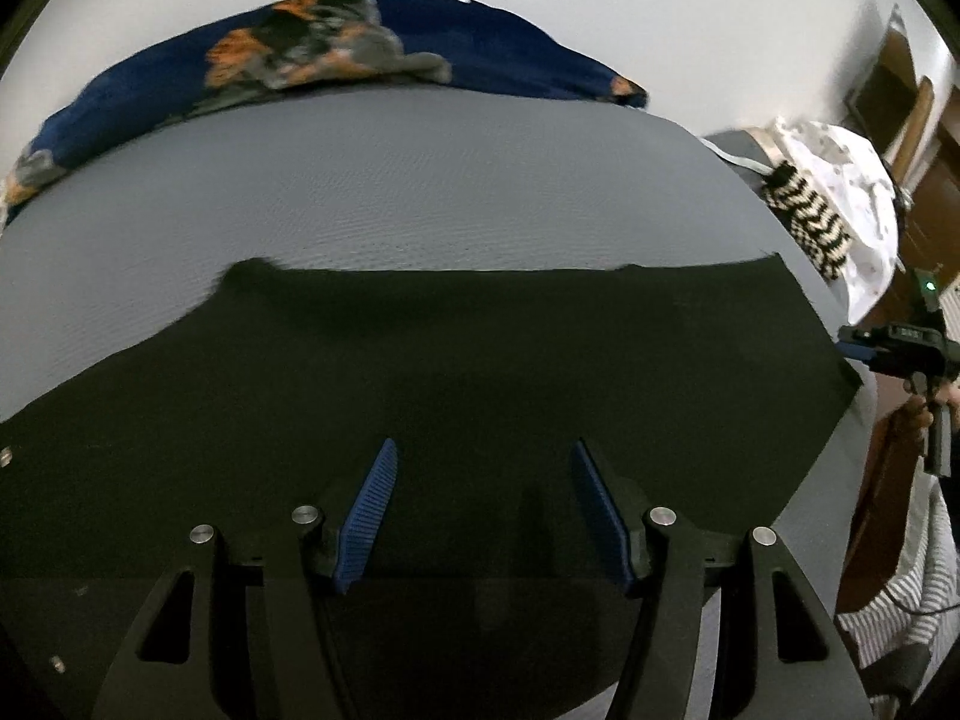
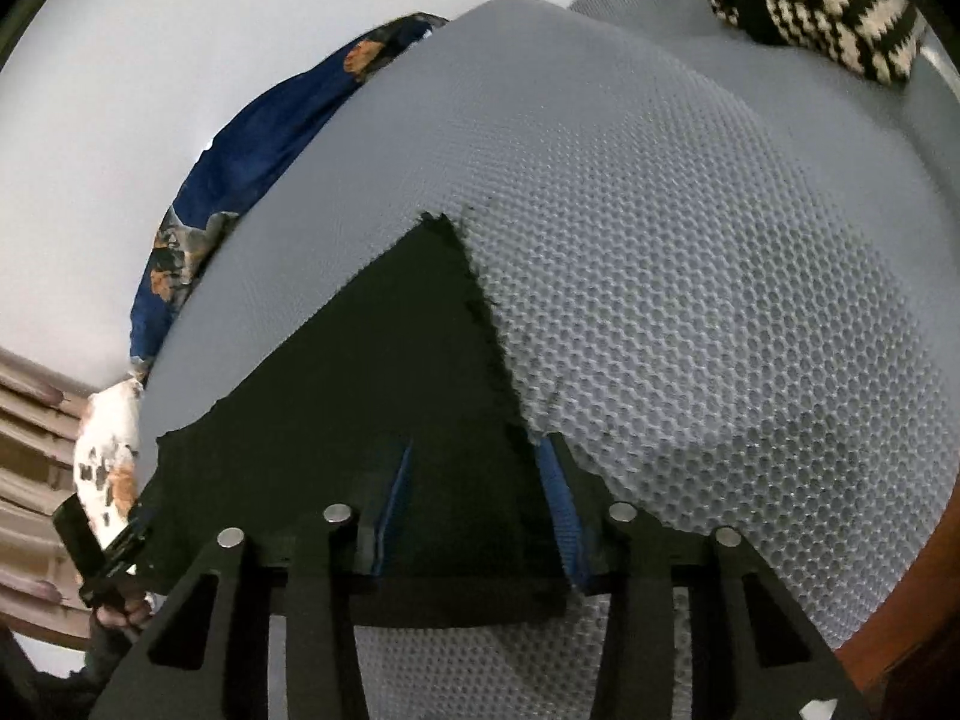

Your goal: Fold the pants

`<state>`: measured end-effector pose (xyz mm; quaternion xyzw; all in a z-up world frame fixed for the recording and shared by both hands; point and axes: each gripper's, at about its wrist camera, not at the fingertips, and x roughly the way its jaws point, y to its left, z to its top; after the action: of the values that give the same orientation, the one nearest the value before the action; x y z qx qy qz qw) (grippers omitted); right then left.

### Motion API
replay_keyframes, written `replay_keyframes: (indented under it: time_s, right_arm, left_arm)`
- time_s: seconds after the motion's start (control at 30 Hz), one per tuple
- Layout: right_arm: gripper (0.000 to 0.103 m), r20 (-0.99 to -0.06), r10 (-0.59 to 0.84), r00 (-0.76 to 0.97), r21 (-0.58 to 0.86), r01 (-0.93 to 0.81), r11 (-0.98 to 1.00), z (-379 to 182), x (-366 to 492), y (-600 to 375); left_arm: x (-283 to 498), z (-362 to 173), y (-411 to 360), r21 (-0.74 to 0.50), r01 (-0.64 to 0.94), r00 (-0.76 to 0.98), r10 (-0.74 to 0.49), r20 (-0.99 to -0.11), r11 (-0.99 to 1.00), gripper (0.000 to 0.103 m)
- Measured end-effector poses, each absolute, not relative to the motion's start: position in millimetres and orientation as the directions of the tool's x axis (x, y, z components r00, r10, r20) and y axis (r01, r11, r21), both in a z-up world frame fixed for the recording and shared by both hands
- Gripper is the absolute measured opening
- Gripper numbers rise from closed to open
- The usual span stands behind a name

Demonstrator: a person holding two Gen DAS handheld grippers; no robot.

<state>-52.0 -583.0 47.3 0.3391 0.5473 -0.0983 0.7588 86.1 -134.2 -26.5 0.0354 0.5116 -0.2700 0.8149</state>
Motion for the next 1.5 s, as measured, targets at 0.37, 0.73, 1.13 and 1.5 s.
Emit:
replay_keyframes:
  time_s: [0.37,0.73,1.13,1.5]
  right_arm:
    - [0.032,-0.821,0.353,0.449,0.546,0.437,0.715,35.6,-65.8,-587.2]
    - [0.011,-0.813,0.343,0.47,0.548,0.422,0.722,30.1,-36.2,-561.6]
    - [0.008,-0.728,0.39,0.563,0.608,0.269,0.747,96.7,18.5,-456.8]
    - [0.008,-0.711,0.576,0.404,0.65,0.063,0.758,64.3,102.1,-300.1]
  left_arm:
    - [82.8,-49.0,-170.8,-0.213,0.488,0.285,-0.385,-0.878,0.847,0.061]
    - [83.2,-51.0,-173.9,-0.203,0.481,0.31,-0.382,-0.871,0.853,0.066]
    - [94.7,-25.0,-109.1,-0.263,0.335,0.378,-0.385,-0.842,0.905,0.066]
    - [76.5,-0.4,-21.1,-0.228,0.247,0.483,-0.324,-0.814,0.942,0.066]
